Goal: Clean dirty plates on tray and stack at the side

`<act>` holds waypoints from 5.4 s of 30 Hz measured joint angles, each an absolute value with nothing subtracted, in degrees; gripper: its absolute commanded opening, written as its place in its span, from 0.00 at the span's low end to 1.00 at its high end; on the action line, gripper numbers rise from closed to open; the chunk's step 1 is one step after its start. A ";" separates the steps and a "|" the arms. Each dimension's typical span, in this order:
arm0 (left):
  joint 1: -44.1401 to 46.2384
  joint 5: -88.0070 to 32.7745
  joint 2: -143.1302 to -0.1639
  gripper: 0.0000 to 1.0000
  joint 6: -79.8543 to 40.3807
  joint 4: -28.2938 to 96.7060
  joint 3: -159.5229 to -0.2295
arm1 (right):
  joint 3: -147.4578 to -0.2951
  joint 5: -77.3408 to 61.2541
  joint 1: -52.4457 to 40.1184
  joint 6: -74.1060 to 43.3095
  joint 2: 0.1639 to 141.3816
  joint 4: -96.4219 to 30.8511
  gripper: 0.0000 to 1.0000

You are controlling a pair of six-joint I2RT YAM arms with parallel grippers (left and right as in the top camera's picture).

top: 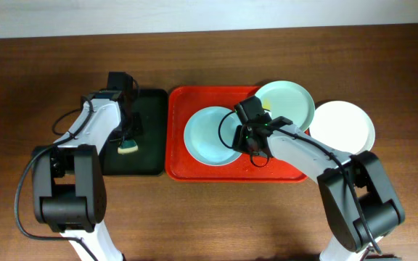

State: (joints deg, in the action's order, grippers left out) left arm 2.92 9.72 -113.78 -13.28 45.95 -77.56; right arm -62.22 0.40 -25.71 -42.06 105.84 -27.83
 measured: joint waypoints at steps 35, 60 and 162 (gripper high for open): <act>-6.46 5.80 -92.60 0.79 -19.68 49.95 -77.56 | -62.17 0.38 -25.71 -42.04 105.86 -27.83 0.04; -9.04 4.67 -92.60 0.99 -23.44 50.11 -77.56 | -65.10 -15.68 -21.50 -42.09 103.63 -30.55 0.04; -9.04 4.49 -92.60 0.99 -23.44 50.13 -77.56 | -81.14 30.22 -48.75 39.00 110.13 30.41 0.04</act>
